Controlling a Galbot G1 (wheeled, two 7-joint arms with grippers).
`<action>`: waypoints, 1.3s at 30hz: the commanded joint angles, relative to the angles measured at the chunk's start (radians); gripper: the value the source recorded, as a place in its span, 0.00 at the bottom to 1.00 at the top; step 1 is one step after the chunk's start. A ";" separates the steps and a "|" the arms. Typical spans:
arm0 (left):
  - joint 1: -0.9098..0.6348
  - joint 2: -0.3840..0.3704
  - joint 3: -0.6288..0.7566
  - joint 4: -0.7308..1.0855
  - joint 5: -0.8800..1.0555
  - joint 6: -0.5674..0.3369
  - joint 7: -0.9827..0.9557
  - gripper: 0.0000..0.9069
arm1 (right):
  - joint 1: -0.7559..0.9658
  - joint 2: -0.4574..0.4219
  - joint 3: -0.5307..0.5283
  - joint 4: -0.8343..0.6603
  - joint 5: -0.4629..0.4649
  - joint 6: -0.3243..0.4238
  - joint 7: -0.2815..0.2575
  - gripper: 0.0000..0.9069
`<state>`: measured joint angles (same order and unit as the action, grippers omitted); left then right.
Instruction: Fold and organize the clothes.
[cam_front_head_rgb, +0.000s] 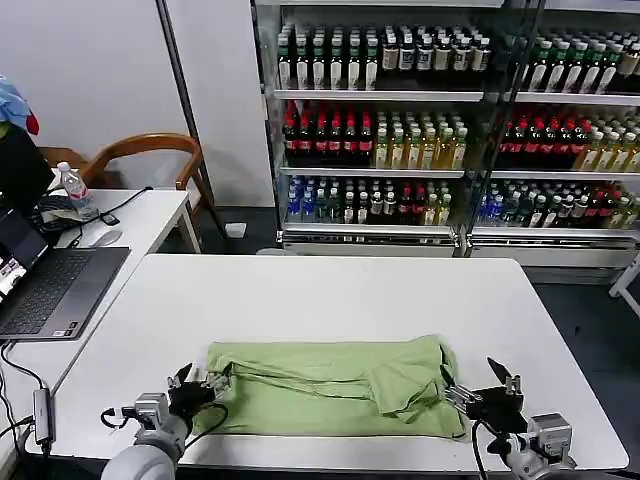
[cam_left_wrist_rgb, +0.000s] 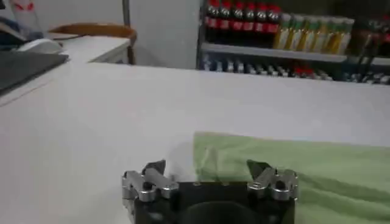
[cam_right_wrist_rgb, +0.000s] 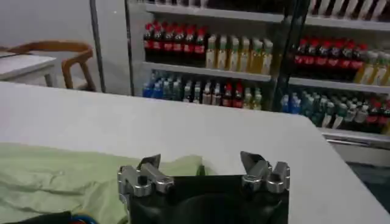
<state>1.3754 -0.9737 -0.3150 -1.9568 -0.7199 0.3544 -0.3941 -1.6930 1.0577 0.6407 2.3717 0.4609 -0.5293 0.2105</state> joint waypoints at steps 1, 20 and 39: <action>-0.027 -0.030 0.091 0.009 -0.006 0.031 -0.134 0.06 | -0.024 0.013 0.021 0.020 -0.063 -0.001 0.004 1.00; -0.034 -0.040 0.135 -0.013 0.045 0.022 -0.129 0.06 | -0.015 0.045 0.015 -0.017 -0.093 -0.002 0.010 1.00; 0.060 0.116 -0.183 -0.056 0.010 0.045 -0.099 0.04 | 0.046 0.018 -0.010 -0.062 -0.113 -0.003 0.012 1.00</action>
<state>1.3615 -0.9618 -0.2675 -1.9995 -0.6402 0.3785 -0.4952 -1.6656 1.0786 0.6339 2.3202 0.3531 -0.5319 0.2227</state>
